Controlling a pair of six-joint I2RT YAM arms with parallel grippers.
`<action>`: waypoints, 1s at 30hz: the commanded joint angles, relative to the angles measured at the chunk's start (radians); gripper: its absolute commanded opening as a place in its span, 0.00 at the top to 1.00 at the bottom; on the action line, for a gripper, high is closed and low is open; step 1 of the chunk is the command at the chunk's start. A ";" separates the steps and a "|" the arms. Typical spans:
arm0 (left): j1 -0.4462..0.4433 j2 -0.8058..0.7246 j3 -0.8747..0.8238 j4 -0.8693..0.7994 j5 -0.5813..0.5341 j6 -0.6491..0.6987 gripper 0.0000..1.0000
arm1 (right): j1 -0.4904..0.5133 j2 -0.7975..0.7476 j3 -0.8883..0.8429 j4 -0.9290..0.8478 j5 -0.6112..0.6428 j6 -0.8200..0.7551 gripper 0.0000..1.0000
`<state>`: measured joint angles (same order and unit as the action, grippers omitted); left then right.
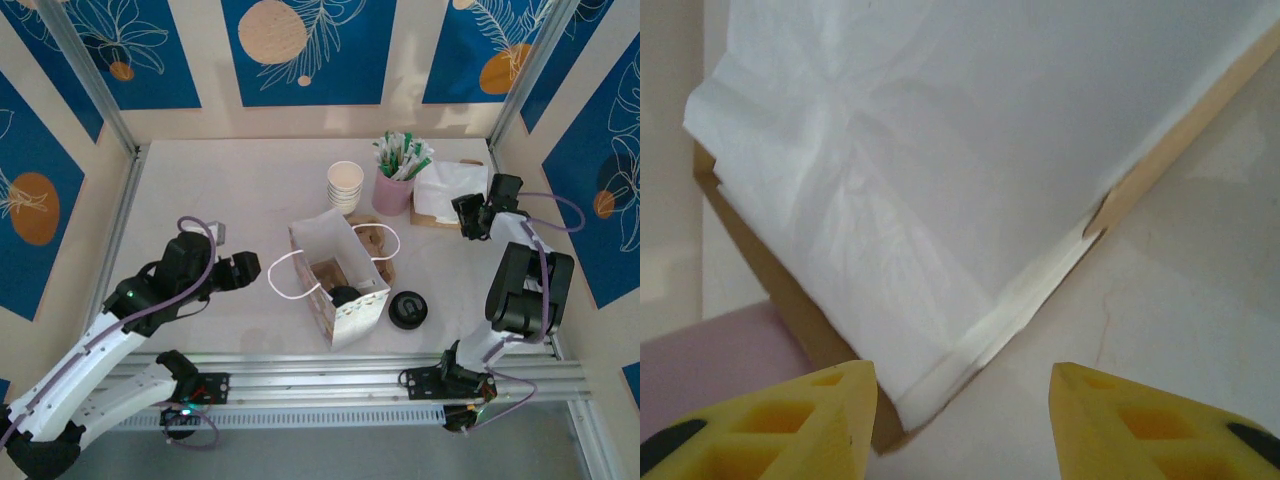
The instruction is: Pack the takeout coffee
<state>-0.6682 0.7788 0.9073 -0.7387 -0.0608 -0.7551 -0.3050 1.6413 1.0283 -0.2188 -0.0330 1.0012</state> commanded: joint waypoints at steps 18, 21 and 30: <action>-0.007 0.026 0.005 0.010 -0.060 0.063 0.25 | 0.044 0.139 0.049 0.146 0.094 0.057 0.56; -0.007 0.030 0.012 0.004 -0.068 0.069 0.25 | 0.049 0.125 0.044 0.151 0.108 0.058 0.58; -0.008 0.042 0.013 0.016 -0.049 0.068 0.25 | 0.056 0.097 0.034 0.189 0.089 0.075 0.58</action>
<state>-0.6682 0.8200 0.9058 -0.7376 -0.1070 -0.6975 -0.2546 1.7706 1.0477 -0.0616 0.0559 1.0573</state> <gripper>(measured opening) 0.747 0.418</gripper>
